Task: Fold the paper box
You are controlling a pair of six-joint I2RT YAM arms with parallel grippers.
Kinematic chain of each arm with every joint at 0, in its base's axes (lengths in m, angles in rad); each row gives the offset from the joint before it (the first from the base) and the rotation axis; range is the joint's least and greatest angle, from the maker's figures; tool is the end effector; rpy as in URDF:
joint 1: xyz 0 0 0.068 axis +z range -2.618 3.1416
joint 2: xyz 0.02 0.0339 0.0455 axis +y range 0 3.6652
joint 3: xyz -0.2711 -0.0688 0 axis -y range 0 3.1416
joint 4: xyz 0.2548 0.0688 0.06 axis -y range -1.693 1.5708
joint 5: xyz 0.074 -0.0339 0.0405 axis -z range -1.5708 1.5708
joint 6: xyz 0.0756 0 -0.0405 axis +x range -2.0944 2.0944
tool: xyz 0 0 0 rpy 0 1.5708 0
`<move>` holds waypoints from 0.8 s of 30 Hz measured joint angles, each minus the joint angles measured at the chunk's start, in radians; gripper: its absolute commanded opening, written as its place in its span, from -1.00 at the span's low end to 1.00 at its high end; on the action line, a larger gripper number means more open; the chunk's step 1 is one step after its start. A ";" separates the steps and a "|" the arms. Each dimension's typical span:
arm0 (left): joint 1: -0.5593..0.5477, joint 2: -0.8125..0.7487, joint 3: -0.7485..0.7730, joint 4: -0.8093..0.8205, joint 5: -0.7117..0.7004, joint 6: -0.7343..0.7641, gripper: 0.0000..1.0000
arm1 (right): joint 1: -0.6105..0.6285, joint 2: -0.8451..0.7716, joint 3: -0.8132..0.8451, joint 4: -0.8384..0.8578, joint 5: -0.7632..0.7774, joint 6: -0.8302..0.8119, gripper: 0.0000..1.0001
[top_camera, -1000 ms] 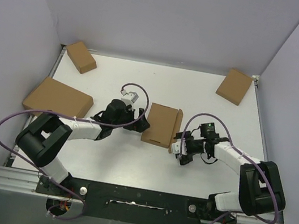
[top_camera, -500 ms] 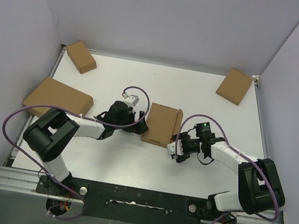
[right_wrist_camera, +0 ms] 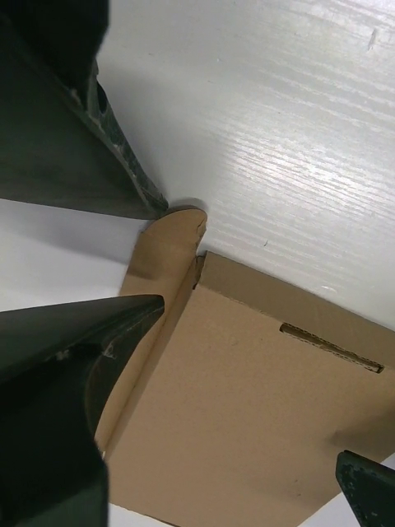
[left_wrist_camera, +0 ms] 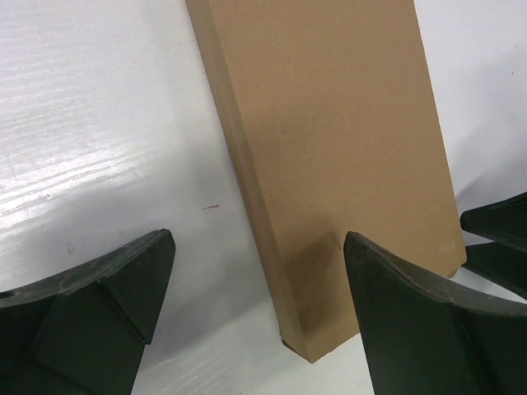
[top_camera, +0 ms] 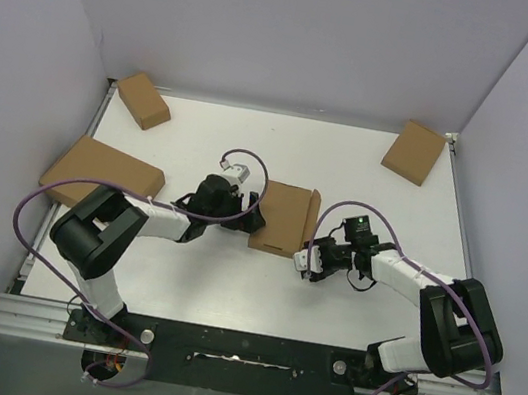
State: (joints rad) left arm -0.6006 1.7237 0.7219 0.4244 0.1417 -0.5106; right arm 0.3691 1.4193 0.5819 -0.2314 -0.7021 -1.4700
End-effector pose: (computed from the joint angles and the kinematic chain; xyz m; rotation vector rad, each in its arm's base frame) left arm 0.3024 -0.2201 0.1179 0.1876 2.2427 -0.7785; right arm 0.2226 0.1385 0.1169 -1.9860 1.2386 0.4148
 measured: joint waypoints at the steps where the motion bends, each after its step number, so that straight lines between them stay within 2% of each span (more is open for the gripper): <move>1: 0.000 0.003 0.002 0.003 0.001 0.000 0.66 | 0.000 0.000 0.000 0.000 0.001 0.006 -0.22; 10: 0.005 0.018 0.012 0.013 0.013 0.000 0.60 | 0.000 0.000 0.000 0.000 0.004 0.050 -0.52; 24: 0.007 0.025 0.023 0.005 0.024 0.000 0.52 | -0.002 0.002 0.037 -0.008 0.003 0.138 -0.85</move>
State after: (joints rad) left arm -0.5938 1.7489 0.7452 0.4290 0.1654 -0.5110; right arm 0.3672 1.4216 0.6193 -0.2398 -0.6991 -1.3315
